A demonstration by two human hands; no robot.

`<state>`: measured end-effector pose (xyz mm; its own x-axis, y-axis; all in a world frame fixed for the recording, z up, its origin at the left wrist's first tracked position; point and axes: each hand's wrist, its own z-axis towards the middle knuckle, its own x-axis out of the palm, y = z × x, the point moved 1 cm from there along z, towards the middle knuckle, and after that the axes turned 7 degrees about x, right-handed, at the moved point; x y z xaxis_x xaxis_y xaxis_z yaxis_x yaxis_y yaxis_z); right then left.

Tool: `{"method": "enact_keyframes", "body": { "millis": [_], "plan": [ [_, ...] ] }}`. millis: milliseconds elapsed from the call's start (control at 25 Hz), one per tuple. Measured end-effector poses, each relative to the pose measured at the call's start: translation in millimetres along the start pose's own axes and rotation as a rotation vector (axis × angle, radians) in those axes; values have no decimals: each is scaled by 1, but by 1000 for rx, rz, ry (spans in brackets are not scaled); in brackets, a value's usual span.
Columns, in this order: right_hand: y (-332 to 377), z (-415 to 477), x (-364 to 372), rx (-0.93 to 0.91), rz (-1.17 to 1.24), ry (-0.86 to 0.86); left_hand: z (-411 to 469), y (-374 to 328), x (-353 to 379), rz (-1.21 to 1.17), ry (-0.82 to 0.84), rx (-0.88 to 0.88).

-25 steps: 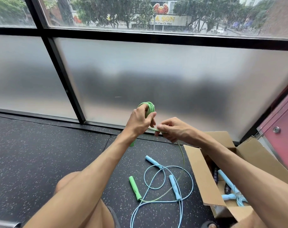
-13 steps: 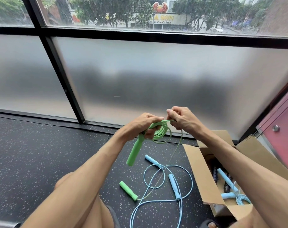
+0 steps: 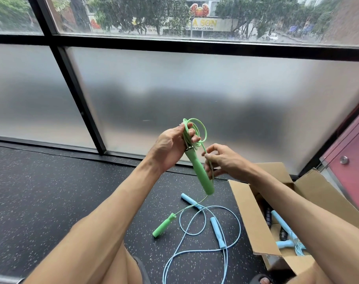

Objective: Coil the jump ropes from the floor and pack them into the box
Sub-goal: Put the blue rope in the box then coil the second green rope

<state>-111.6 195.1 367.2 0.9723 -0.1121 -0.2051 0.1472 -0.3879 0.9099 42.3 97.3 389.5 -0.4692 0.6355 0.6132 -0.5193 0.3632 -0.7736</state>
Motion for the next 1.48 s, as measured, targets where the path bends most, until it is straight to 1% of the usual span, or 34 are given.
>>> {"method": "enact_keyframes", "body": {
  "millis": [120, 200, 360, 480, 560, 640, 720, 800, 880, 920, 1000, 1080, 1240, 1360, 1480],
  "plan": [
    [-4, -2, 4, 54, -45, 52, 6, 0, -7, 23, -166, 147],
    [-4, -3, 5, 86, -41, 101, 9, 2, -14, 81, -275, 227],
    [-5, -8, 11, 156, -84, 192, 8, 3, -18, 405, -395, 352],
    [-4, -10, 14, 137, -126, 251, 8, 4, -19, 712, -435, 436],
    [0, -10, 16, 87, -182, 268, 7, 8, -19, 918, -370, 469],
    [6, -12, 16, 38, -221, 276, 6, 13, -18, 1117, -240, 425],
    [11, -15, 14, -10, -208, 254, 5, 18, -16, 1278, -69, 279],
    [15, -15, 8, -59, -211, 177, 2, 24, -13, 1358, 91, 61],
    [17, -11, 0, -99, -272, 62, -1, 29, -11, 1300, 209, -153],
    [17, -9, -2, -121, -305, 11, -2, 30, -8, 1244, 236, -224],
    [18, -5, -5, -171, -325, -73, -3, 31, -3, 1123, 247, -295],
    [19, -2, -6, -208, -290, -149, -3, 29, 0, 1008, 221, -340],
    [18, 1, -10, -252, -205, -217, -5, 22, 0, 760, 252, -363],
    [12, 4, -13, -226, -142, -235, -6, 13, 1, 476, 252, -365],
    [2, 7, -13, -133, -28, -143, -5, 0, 2, 172, 193, -296]
  ]
}}
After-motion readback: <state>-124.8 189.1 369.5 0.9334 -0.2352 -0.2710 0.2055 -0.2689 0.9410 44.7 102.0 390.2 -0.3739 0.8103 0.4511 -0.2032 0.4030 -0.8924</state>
